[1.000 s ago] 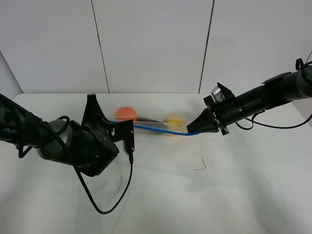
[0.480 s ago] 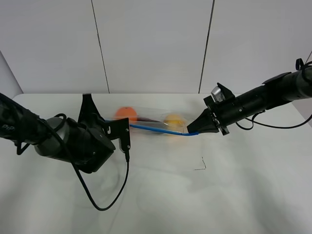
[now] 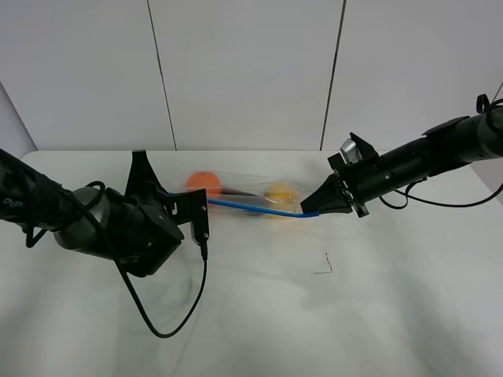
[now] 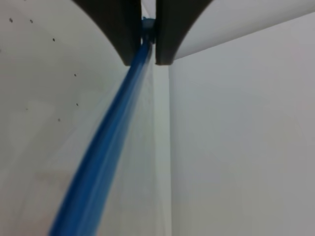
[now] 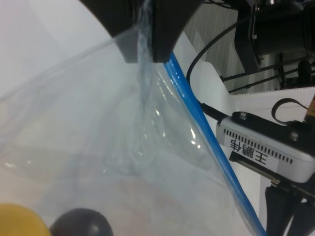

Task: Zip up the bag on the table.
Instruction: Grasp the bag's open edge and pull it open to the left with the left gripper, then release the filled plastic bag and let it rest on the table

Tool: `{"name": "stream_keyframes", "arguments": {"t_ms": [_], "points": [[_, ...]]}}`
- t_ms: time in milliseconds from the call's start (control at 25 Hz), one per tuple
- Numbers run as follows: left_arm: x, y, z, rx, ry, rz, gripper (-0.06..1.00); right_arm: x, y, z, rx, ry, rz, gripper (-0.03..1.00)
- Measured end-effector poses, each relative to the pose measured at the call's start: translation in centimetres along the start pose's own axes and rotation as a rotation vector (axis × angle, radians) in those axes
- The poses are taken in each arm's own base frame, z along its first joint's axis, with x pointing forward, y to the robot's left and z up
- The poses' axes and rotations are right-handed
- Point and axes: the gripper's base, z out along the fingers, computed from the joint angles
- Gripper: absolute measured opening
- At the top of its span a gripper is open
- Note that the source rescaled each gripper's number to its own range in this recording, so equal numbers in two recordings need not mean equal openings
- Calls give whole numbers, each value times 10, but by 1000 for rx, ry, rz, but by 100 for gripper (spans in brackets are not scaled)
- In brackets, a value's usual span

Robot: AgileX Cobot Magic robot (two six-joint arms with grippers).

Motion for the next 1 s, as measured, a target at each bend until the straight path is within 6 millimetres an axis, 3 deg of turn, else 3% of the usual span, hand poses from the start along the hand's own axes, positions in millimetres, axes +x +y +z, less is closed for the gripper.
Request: {"name": "stream_keyframes", "arguments": {"t_ms": [120, 280, 360, 560, 1000], "points": [[2, 0, 2, 12, 9, -13, 19, 1, -1, 0, 10, 13, -6, 0], [3, 0, 3, 15, 15, -65, 69, 2, -2, 0, 16, 17, -8, 0], [5, 1, 3, 1, 28, -89, 84, 2, -2, 0, 16, 17, -8, 0], [7, 4, 2, -39, 60, -97, 92, 2, -2, 0, 16, 18, -9, 0], [0, 4, -7, -80, 55, -89, 95, 2, -2, 0, 16, 18, -10, 0]]}}
